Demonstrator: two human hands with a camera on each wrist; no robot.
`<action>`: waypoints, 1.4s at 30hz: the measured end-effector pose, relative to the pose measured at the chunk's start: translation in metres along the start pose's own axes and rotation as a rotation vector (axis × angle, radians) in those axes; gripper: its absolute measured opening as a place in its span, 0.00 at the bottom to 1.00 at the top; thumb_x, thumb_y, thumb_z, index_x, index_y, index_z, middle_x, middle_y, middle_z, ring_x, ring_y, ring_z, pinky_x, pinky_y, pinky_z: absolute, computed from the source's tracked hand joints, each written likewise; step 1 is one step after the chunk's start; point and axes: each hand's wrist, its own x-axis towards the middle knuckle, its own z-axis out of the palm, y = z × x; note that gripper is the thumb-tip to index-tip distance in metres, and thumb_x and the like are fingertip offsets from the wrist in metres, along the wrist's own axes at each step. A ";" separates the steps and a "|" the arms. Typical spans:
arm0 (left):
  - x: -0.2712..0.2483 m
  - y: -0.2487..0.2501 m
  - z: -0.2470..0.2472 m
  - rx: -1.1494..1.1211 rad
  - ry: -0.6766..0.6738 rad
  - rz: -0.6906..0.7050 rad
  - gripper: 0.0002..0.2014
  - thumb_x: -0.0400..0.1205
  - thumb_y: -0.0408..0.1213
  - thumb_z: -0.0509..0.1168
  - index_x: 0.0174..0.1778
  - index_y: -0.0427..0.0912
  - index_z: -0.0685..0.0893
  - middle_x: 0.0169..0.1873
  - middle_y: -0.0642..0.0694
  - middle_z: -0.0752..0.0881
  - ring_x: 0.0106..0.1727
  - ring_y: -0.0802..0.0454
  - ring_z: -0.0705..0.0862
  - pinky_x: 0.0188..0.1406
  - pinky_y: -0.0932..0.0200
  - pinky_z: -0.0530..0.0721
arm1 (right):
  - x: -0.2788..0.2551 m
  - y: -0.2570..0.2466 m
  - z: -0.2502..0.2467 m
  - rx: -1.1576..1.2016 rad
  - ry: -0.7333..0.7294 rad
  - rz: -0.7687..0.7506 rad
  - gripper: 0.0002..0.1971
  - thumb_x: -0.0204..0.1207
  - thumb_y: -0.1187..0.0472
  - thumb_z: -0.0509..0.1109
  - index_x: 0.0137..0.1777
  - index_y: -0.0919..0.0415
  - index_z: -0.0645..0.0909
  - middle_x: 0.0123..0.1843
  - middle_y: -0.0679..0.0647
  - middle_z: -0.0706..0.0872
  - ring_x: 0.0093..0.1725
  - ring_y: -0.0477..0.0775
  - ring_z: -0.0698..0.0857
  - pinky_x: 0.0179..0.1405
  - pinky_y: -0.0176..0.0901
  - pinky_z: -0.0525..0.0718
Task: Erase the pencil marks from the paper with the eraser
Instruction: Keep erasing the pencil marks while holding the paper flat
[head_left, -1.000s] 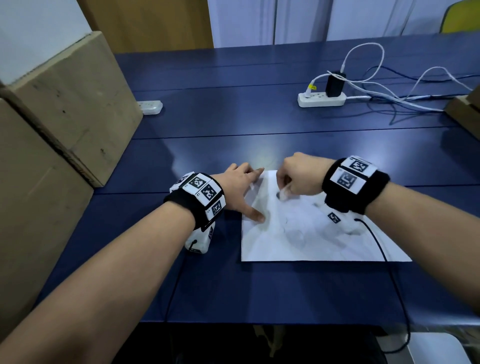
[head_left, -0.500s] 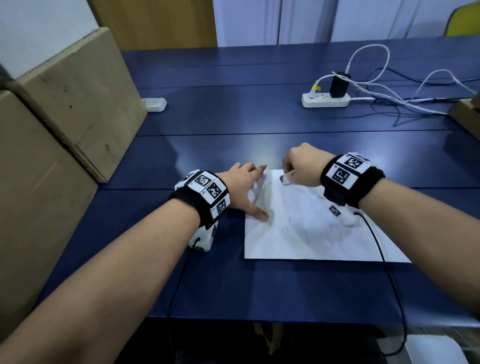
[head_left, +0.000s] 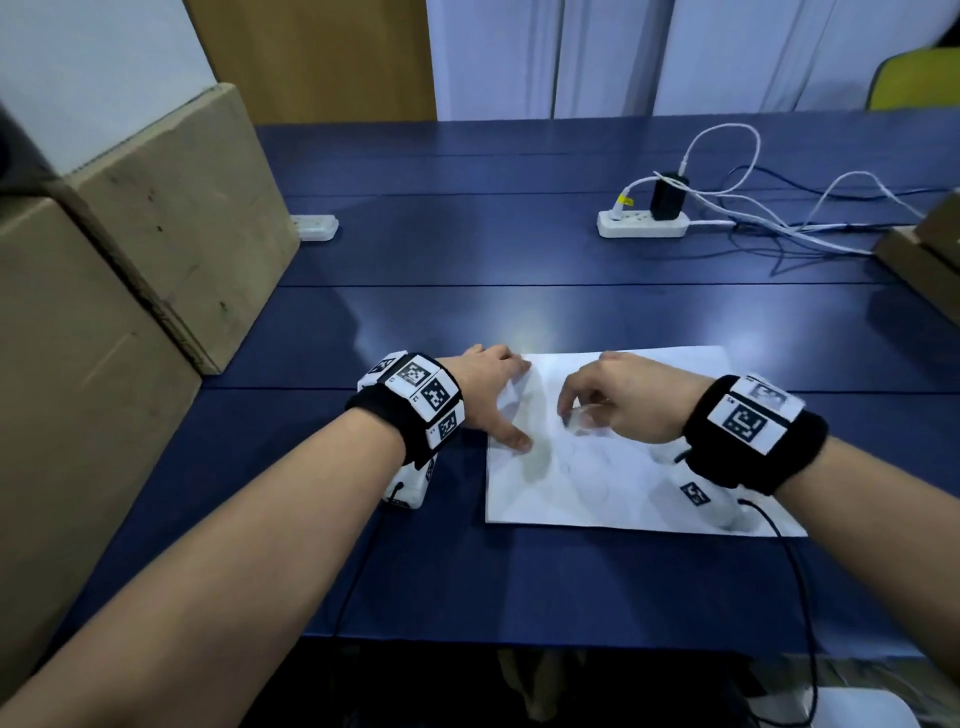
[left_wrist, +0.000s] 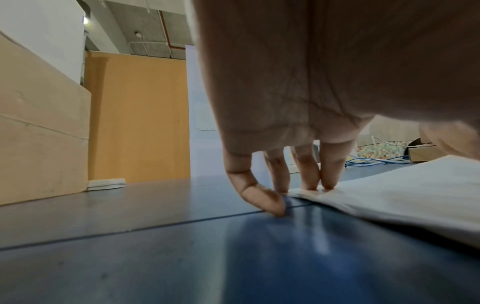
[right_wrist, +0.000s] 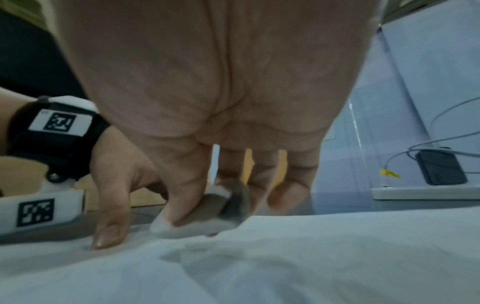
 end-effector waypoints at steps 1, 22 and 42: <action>-0.001 0.001 -0.001 0.010 0.002 0.005 0.57 0.65 0.69 0.74 0.86 0.48 0.56 0.81 0.51 0.62 0.78 0.45 0.64 0.74 0.40 0.71 | -0.004 0.003 0.000 0.033 0.049 0.001 0.06 0.79 0.49 0.70 0.52 0.47 0.84 0.41 0.43 0.86 0.46 0.48 0.79 0.49 0.42 0.79; -0.033 0.021 0.018 0.188 -0.133 0.056 0.64 0.66 0.78 0.64 0.86 0.51 0.36 0.85 0.51 0.35 0.87 0.49 0.40 0.81 0.36 0.57 | -0.007 -0.016 0.012 0.210 0.087 0.099 0.05 0.75 0.60 0.74 0.50 0.53 0.86 0.29 0.48 0.88 0.26 0.50 0.89 0.39 0.38 0.85; -0.033 0.015 0.024 0.217 -0.124 0.045 0.73 0.55 0.81 0.69 0.84 0.56 0.31 0.84 0.57 0.32 0.86 0.49 0.37 0.80 0.33 0.54 | -0.007 -0.037 0.019 0.154 -0.188 -0.081 0.04 0.75 0.57 0.74 0.48 0.52 0.86 0.29 0.53 0.88 0.22 0.49 0.85 0.31 0.39 0.86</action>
